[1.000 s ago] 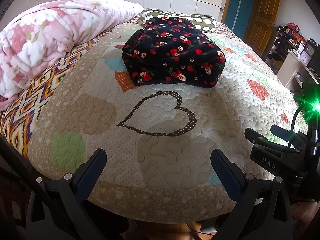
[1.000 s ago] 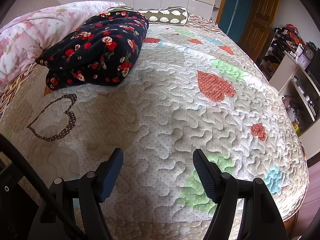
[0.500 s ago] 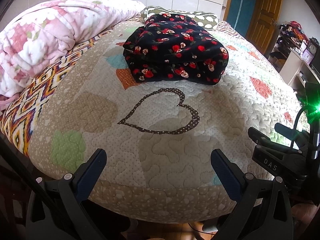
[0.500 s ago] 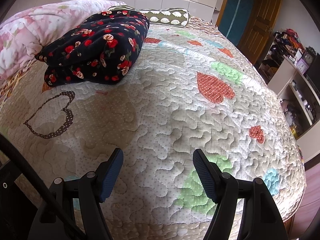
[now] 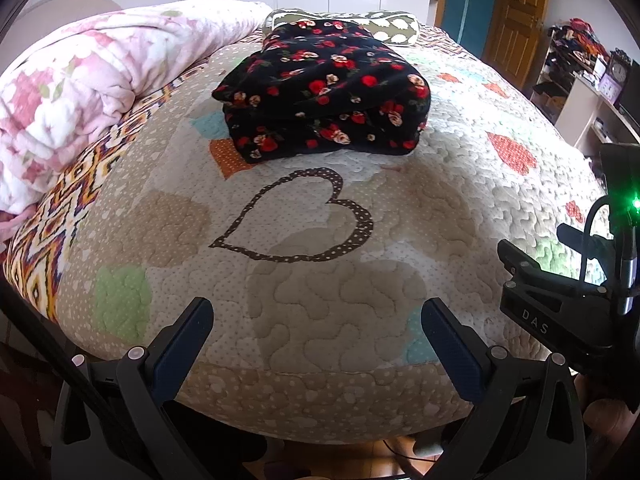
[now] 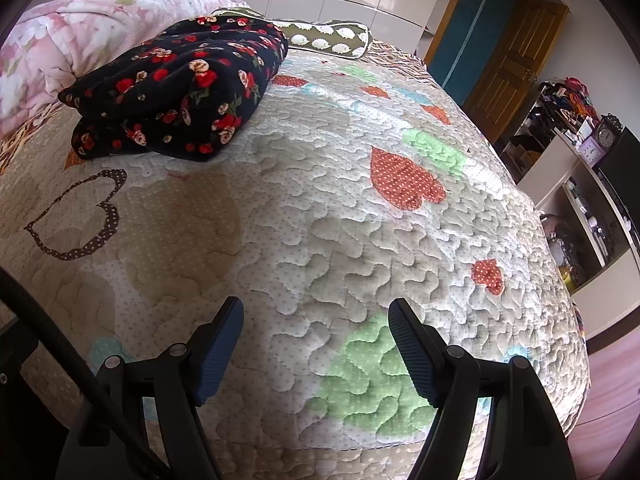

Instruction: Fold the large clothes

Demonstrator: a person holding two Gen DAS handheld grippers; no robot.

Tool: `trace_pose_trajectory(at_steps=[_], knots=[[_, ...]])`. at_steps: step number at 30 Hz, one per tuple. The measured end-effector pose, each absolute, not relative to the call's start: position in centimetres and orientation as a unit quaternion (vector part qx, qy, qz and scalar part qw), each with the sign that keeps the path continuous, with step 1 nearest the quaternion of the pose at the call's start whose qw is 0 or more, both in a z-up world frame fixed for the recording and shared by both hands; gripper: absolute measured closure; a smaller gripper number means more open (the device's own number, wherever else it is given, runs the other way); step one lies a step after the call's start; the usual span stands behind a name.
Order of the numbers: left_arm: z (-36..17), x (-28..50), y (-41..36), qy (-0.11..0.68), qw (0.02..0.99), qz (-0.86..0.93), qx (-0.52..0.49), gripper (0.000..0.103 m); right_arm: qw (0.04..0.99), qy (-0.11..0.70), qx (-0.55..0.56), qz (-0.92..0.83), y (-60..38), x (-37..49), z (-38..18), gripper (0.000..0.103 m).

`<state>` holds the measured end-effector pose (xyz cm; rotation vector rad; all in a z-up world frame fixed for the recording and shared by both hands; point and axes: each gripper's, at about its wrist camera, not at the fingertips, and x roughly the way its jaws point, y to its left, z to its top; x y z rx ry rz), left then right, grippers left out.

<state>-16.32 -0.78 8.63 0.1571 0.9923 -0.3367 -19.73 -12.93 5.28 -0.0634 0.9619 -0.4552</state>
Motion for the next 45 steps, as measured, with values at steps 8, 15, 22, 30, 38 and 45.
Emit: trace_pose_trajectory(at_steps=[8, 15, 22, 30, 38, 45], knots=[[8.5, -16.4, -1.6, 0.476, 0.86, -0.163, 0.086, 0.0, 0.859, 0.462, -0.013, -0.22, -14.1, -20.1, 4.9, 0.024], [8.3, -16.3, -2.1, 0.477, 0.858, -0.17, 0.088, 0.0, 0.859, 0.466, 0.007, -0.214, -15.3, -19.9, 4.8, 0.024], [8.3, -15.5, -1.1, 0.469, 0.864, -0.169, 0.074, 0.0, 0.87, 0.455, 0.036, -0.185, -17.4, -17.1, 7.9, 0.024], [9.4, -13.6, 1.6, 0.451, 0.878, -0.153, 0.049, 0.0, 0.927, 0.369, 0.04, -0.063, -15.7, -7.1, 13.8, 0.054], [9.0, -11.4, 5.8, 0.442, 0.888, -0.126, 0.026, 0.0, 0.887, 0.455, 0.07, -0.041, -15.4, 0.9, 9.2, 0.055], [8.2, -9.8, 8.4, 0.447, 0.885, -0.131, 0.001, 0.0, 0.913, 0.402, 0.06, -0.032, -13.1, 6.8, 14.3, 0.055]])
